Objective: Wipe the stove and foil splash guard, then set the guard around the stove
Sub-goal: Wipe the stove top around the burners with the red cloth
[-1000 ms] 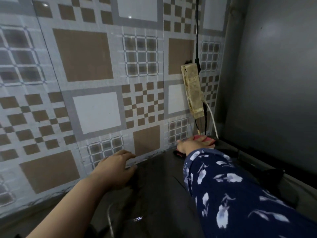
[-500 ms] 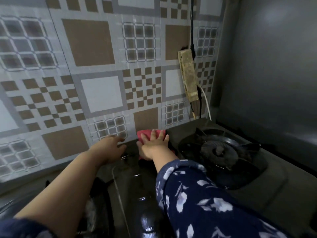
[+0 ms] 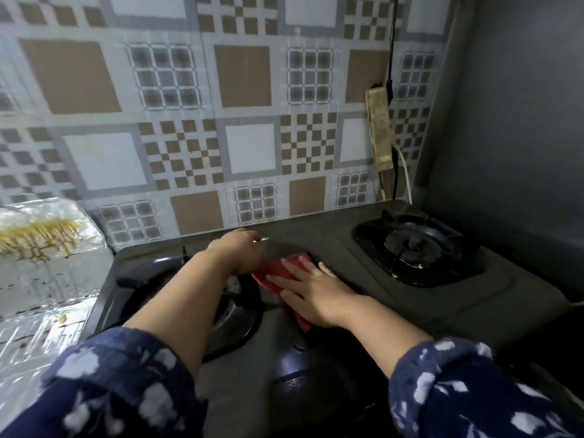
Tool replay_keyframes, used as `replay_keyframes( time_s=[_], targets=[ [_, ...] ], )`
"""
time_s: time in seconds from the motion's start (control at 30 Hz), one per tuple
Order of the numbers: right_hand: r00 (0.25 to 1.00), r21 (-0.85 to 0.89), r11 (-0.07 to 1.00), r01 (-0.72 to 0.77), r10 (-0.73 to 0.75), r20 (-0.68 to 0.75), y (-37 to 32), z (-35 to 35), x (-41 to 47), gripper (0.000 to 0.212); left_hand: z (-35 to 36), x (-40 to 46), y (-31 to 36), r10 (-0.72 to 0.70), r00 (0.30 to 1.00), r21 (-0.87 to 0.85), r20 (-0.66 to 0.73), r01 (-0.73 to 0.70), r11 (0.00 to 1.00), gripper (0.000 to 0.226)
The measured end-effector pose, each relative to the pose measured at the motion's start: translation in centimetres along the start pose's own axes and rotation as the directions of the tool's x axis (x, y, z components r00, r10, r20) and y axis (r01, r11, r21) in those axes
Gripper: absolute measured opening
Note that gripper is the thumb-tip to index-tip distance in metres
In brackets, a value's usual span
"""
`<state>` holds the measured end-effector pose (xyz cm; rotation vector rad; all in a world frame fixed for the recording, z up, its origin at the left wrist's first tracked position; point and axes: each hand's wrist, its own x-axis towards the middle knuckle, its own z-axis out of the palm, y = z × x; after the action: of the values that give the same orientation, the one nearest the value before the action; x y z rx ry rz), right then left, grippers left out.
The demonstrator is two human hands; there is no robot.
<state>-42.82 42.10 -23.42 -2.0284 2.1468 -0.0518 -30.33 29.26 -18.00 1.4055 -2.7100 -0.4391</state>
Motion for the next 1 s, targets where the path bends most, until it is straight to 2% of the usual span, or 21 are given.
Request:
replay_keyframes(
  time_s=[0.1,0.3,0.4,0.53,0.67,0.87,1.0],
  targets=[
    [1.0,-0.005,1.0,0.01,-0.01,0.011,1.7,-0.5,-1.2,0.046,-0.1,-0.5,-1.6,-0.003,1.0,0.038,-0.009,0.003,0.999,0.046],
    [0.96,0.046,0.96,-0.278,0.279,-0.008,3.1,-1.3,6.5,0.051,0.0,-0.1,-4.1,0.005,1.0,0.045,-0.009,-0.004,0.999,0.045],
    [0.937,0.064,0.936,-0.347,0.349,-0.014,2.5,-1.7,11.2,0.054,-0.2,0.9,-5.4,0.031,0.999,0.065,-0.039,-0.028,0.997,0.052],
    [0.953,0.086,0.949,-0.302,0.303,0.001,0.2,-2.2,15.9,0.053,-0.8,1.6,-6.3,0.069,0.995,0.141,-0.077,-0.058,0.988,0.07],
    [0.99,0.065,0.988,-0.143,0.143,0.007,-1.4,-2.1,16.7,0.049,-1.3,1.9,-6.7,0.038,0.999,0.18,-0.032,-0.032,0.983,0.083],
    [0.999,0.081,0.997,-0.021,0.024,-0.033,0.3,-1.5,11.3,0.046,-1.0,1.5,-6.6,0.044,0.998,0.066,-0.035,-0.042,0.997,0.078],
    [0.99,0.081,0.988,-0.131,0.135,-0.042,2.5,-1.8,11.4,0.05,-0.9,0.2,-7.7,0.034,0.994,-0.067,-0.103,-0.041,0.997,0.062]
  ],
)
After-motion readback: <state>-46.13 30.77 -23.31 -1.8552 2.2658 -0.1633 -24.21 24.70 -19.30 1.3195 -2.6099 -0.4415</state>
